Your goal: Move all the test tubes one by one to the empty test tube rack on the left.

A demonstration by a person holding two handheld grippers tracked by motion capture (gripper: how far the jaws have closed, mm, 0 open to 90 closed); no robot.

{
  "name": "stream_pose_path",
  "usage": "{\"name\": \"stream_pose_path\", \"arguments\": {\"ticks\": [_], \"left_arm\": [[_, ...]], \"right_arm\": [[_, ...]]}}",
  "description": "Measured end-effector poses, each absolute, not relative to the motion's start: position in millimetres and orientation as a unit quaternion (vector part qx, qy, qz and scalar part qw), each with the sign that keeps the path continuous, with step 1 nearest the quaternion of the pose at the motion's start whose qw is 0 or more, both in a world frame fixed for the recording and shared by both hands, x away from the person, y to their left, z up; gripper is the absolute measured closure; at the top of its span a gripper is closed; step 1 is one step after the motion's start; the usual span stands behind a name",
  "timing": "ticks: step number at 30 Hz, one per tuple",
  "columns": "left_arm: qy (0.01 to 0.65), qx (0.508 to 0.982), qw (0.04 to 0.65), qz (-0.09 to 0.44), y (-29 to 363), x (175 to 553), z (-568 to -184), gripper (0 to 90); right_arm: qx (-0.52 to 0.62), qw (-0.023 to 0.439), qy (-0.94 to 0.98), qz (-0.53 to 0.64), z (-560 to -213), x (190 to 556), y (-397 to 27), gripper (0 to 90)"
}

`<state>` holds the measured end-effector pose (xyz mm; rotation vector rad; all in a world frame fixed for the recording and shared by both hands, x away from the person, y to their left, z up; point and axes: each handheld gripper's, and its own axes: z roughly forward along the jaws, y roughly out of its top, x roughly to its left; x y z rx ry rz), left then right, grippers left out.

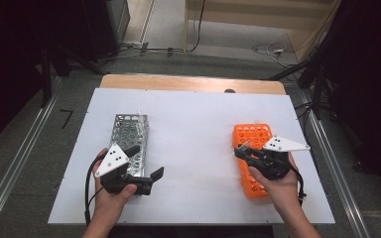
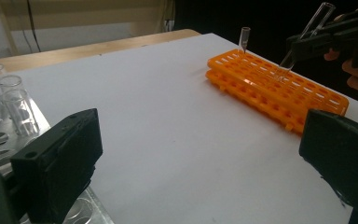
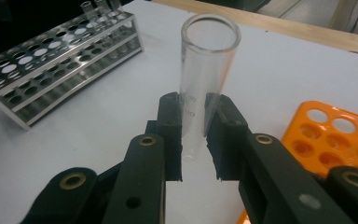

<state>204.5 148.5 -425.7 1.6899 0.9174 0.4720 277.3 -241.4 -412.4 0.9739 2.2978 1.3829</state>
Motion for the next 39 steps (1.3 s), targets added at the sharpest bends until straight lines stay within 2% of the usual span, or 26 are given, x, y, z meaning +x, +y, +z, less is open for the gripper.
{"name": "stream_pose_path", "arguments": {"ticks": [24,31,36,39], "left_arm": [[0.339,0.735,0.567,0.155,117.0,199.4,-423.1,1.6],[0.323,0.750,0.564,0.121,105.3,201.6,-424.8,2.3],[0.321,0.748,0.569,0.117,99.5,201.7,-423.6,6.0],[0.320,0.748,0.569,0.124,95.9,200.4,-422.6,13.1]], "right_arm": [[0.280,0.086,0.832,0.472,-431.6,254.6,-194.4,73.7],[0.265,0.078,0.838,0.471,-433.6,248.8,-182.6,73.8],[0.254,0.073,0.843,0.468,-435.3,245.2,-174.0,73.8],[0.248,0.070,0.847,0.465,-436.9,243.2,-168.4,73.8]]}}
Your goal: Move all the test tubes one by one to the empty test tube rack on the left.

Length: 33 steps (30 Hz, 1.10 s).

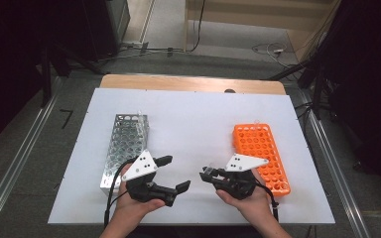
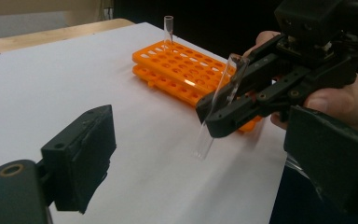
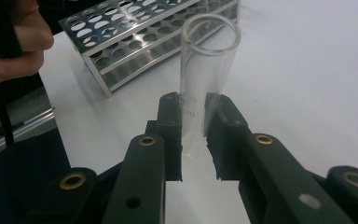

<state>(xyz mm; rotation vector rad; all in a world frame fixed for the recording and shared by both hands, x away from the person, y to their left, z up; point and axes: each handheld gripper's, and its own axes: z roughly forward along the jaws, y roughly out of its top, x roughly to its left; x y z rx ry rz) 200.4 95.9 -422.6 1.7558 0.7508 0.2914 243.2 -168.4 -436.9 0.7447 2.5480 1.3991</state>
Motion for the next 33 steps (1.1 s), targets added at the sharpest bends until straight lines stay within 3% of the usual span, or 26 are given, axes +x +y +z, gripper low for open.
{"name": "stream_pose_path", "arguments": {"ticks": [10,22,33], "left_arm": [[0.300,0.756,0.571,0.112,83.5,200.5,-422.7,38.3],[0.276,0.770,0.563,0.117,68.6,199.0,-422.8,61.6],[0.264,0.774,0.557,0.144,65.2,195.9,-422.9,73.9]], "right_arm": [[0.222,0.061,0.857,0.460,-439.0,234.5,-148.0,73.8],[0.200,0.055,0.864,0.459,-436.8,227.0,-135.8,73.8],[0.197,0.051,0.866,0.457,-436.2,226.6,-135.4,73.8]]}}
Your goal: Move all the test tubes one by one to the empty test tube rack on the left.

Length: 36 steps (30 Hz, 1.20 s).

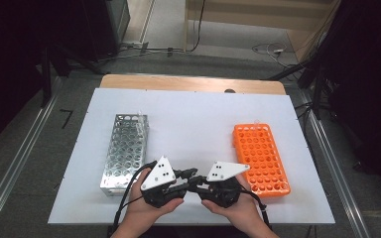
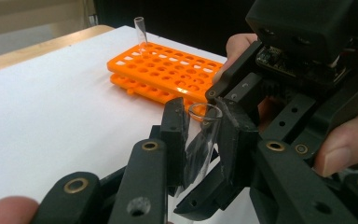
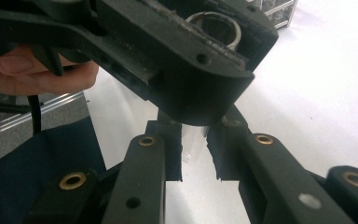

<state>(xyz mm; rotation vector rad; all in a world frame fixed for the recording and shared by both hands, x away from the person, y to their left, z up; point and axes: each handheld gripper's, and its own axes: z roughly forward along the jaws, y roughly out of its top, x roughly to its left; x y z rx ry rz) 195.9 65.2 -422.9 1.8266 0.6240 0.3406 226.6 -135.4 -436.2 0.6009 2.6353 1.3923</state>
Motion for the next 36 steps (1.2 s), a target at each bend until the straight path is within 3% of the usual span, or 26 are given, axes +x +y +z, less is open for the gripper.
{"name": "stream_pose_path", "arguments": {"ticks": [10,15,19,24,27,36], "left_arm": [[0.269,0.767,0.563,0.151,69.8,196.1,-421.2,76.4],[0.279,0.755,0.574,0.153,77.8,198.4,-417.5,76.4],[0.284,0.753,0.572,0.159,82.9,199.7,-415.4,76.4],[0.286,0.753,0.569,0.165,87.8,202.0,-411.3,76.4],[0.287,0.755,0.566,0.165,92.6,206.7,-407.7,76.4],[0.305,0.745,0.567,0.175,110.8,222.1,-400.7,76.4]], "right_arm": [[0.197,0.044,0.864,0.462,-435.8,228.2,-136.9,72.9],[0.195,0.051,0.862,0.466,-434.0,227.0,-139.1,54.5],[0.204,0.063,0.858,0.466,-431.9,228.1,-140.7,27.8],[0.209,0.073,0.854,0.471,-428.6,229.5,-146.4,5.5],[0.211,0.066,0.851,0.476,-426.4,232.1,-151.6,0.0],[0.230,0.076,0.839,0.487,-420.3,243.8,-175.4,0.0]]}}
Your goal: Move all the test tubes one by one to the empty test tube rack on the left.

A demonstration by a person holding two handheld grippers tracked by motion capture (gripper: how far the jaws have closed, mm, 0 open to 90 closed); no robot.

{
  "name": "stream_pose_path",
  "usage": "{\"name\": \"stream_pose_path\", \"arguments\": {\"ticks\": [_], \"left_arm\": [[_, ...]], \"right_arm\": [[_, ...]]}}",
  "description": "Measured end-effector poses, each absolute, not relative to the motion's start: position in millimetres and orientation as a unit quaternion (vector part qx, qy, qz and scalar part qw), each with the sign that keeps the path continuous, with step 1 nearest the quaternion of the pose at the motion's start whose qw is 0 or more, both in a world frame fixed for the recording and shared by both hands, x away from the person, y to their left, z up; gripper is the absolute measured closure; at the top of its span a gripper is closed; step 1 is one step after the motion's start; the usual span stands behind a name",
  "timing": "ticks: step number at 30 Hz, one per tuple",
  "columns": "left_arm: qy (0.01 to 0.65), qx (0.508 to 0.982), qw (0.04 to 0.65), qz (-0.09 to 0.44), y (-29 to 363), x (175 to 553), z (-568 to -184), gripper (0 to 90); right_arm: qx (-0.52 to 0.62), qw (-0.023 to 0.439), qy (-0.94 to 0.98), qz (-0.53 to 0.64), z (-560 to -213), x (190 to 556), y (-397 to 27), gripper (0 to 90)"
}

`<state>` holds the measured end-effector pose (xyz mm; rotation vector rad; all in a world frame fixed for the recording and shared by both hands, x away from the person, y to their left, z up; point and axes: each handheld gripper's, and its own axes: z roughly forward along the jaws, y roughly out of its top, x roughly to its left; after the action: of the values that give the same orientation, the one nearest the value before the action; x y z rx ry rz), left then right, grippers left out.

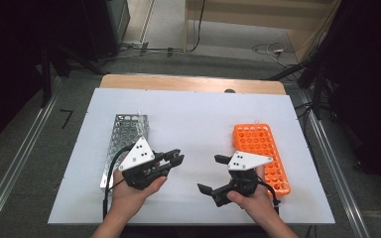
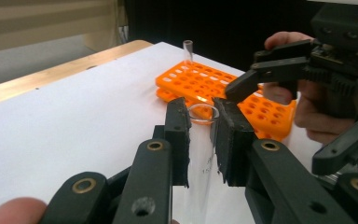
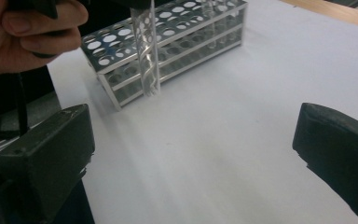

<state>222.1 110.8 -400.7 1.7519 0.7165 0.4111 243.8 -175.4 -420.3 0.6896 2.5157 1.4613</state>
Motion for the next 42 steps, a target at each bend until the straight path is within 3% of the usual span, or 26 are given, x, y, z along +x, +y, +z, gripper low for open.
{"name": "stream_pose_path", "arguments": {"ticks": [23,42], "left_arm": [[0.368,0.710,0.554,0.230,170.0,245.4,-389.2,76.4],[0.426,0.674,0.538,0.273,199.0,274.4,-398.8,76.4]], "right_arm": [[0.281,0.122,0.822,0.479,-429.3,263.7,-262.3,0.0],[0.311,0.136,0.809,0.480,-434.5,275.3,-288.0,0.0]]}}
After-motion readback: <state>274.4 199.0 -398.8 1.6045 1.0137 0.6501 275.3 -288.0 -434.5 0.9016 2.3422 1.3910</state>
